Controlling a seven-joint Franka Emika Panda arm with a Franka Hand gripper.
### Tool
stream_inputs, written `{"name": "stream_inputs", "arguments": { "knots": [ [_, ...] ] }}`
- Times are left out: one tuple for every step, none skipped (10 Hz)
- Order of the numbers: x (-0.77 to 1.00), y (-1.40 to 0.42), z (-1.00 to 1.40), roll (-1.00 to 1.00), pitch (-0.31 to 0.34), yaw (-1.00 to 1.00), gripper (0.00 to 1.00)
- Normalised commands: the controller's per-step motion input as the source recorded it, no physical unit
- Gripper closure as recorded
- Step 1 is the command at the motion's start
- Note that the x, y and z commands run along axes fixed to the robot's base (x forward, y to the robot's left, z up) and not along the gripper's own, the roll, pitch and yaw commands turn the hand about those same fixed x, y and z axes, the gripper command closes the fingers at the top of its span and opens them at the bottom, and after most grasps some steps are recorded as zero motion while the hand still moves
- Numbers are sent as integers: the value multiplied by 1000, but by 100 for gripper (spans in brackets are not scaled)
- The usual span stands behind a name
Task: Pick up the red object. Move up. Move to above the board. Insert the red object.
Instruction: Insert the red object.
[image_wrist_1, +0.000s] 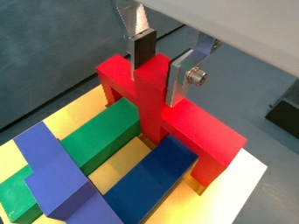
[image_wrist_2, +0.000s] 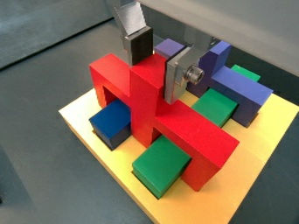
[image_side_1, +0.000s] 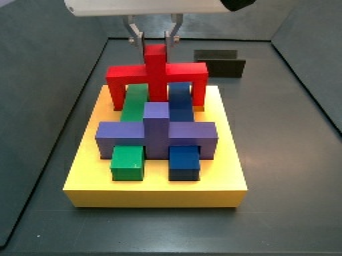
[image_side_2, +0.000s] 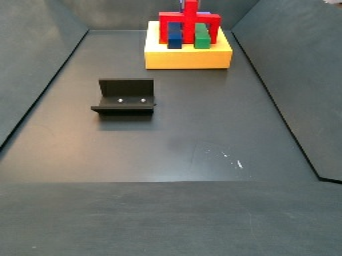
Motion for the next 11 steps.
{"name": "stream_inputs", "arguments": {
  "knots": [
    [0,-3,-269,0,0,-69,100],
    [37,-54,-251,0,0,-77,100],
    [51,-40,-260,0,0,-94,100],
    [83,-54,-211,0,0,-114,100],
    [149,-6,-174,0,16,-174,100],
    [149,0,-160,0,24,-191,100],
    [160,0,-149,0,19,-186,100],
    [149,0,-197,0,0,-183,100],
    [40,0,-254,0,0,-157,100],
    [0,0,-297,0,0,-86,100],
    [0,0,-457,0,-47,0,100]
  ]
}}
